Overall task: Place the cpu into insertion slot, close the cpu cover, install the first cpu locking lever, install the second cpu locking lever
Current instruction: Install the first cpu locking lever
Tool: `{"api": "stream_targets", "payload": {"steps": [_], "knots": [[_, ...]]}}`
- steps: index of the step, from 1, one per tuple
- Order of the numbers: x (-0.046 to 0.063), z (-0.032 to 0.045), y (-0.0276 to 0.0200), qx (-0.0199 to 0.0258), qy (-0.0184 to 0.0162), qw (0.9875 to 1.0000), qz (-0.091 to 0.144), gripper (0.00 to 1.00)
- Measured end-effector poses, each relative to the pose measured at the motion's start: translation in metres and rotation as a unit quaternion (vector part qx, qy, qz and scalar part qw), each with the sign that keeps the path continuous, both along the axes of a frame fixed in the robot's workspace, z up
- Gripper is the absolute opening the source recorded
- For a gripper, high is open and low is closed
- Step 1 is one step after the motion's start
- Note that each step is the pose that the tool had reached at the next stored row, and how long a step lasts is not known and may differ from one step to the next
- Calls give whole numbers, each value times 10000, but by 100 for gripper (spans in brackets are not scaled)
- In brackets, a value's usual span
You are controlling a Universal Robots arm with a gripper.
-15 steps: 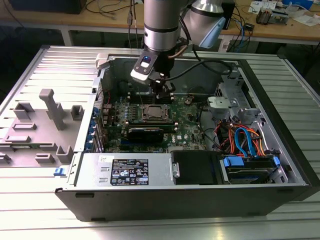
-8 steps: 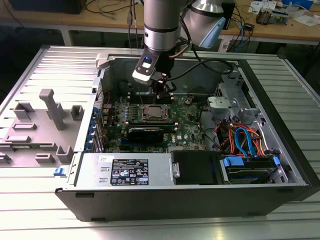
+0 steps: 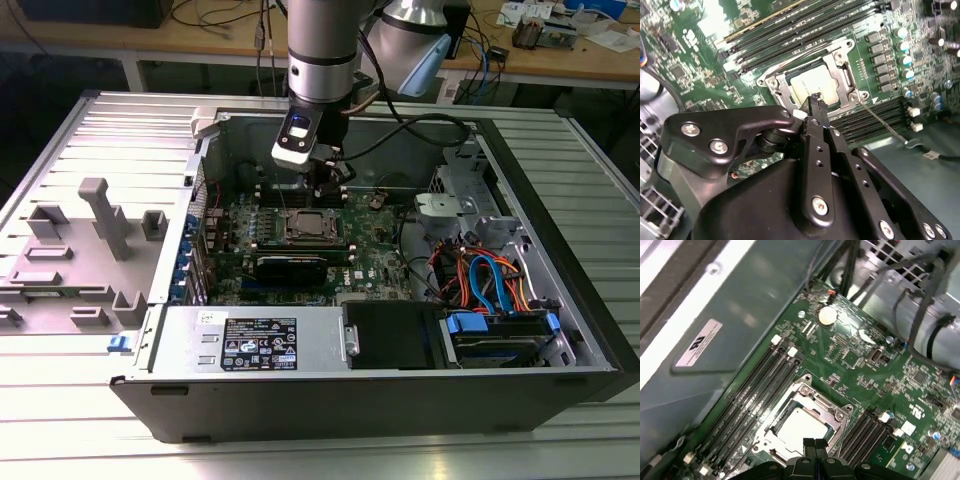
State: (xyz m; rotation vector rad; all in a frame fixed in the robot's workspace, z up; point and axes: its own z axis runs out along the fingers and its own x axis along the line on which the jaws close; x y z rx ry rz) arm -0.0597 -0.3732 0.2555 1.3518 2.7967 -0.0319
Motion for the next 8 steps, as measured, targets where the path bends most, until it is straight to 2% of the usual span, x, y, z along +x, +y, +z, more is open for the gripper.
{"api": "stream_targets", "payload": {"steps": [2,3,8], "knots": [[-3,0,0,0,0,9996,298,11],[-3,0,0,0,0,9994,352,11],[-3,0,0,0,0,9993,373,11]]}}
